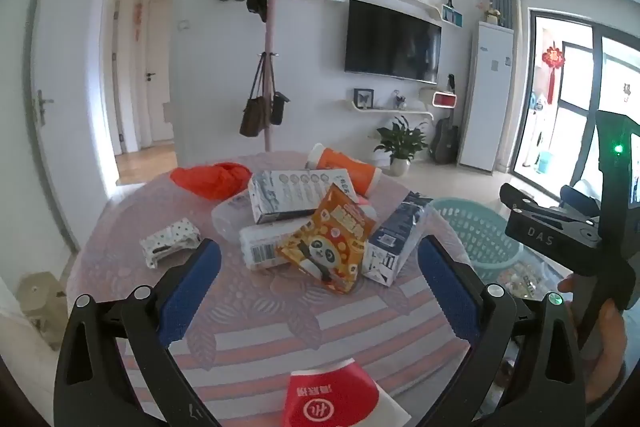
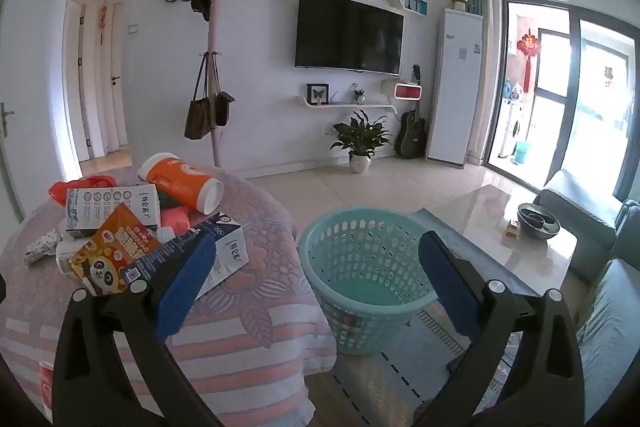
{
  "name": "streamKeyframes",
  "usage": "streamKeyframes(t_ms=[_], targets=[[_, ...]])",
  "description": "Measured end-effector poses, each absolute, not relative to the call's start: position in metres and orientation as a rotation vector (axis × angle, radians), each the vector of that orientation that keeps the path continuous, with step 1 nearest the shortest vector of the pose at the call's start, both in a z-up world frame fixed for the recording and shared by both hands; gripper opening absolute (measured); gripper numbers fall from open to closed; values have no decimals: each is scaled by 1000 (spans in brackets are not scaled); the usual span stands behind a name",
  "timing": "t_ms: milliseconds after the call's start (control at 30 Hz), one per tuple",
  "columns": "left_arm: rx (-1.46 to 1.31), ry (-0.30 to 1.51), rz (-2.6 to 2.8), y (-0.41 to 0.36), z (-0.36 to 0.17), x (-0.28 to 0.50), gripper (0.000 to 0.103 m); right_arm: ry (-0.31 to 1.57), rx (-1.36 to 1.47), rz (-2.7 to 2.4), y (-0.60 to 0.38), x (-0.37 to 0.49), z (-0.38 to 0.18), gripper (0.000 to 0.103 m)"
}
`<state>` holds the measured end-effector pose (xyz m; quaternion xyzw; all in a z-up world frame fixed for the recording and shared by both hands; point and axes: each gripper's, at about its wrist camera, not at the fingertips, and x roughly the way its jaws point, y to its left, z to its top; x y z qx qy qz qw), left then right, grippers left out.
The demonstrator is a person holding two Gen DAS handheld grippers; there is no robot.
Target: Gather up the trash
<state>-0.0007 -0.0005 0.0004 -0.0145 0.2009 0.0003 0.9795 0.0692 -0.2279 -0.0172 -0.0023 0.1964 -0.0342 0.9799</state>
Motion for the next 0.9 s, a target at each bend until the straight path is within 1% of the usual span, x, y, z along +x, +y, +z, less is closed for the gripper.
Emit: streamKeyframes(t_ms=[100, 200, 233, 367, 900], targets=[[-33, 415, -1, -1, 0, 1, 96, 398, 3, -63, -228, 71, -17, 97], [-11, 382, 3, -7, 3, -7, 96, 390, 2, -67, -229, 69, -17, 97], [-19, 406, 1, -9, 2, -2, 96, 391, 3, -67, -229, 69, -17, 97], [-56, 405, -11, 3, 1, -2, 96, 381, 3, -79, -234, 62, -16, 97], [-68, 394, -25, 2, 5, -4, 96, 386, -6, -71, -227, 68, -13, 97]])
